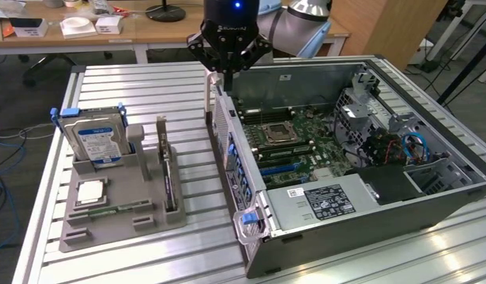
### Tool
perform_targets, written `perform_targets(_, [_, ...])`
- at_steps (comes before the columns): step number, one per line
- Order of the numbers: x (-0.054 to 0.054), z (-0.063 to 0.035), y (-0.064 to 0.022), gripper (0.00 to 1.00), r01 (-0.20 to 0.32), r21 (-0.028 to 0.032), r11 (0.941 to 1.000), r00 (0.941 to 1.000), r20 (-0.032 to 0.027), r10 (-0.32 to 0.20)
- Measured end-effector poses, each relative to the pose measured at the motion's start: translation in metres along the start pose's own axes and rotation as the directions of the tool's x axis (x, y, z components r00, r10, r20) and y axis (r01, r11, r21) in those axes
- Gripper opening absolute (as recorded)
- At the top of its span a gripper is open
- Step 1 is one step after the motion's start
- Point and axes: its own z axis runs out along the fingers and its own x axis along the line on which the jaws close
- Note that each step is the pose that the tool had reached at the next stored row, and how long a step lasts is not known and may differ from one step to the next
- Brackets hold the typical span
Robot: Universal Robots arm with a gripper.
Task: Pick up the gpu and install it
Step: 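Reach for the gpu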
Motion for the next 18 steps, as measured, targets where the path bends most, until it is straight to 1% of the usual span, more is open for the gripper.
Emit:
perform_targets(10, [0.0020,0.0001,-0.0001,0.11,0.000,0.0000,1.0000,1.0000,0.0000,0.000])
perform_targets(18, [0.0076,-0.0001,-0.0012,0.11,0.000,-0.0001,1.0000,1.0000,0.0000,0.000])
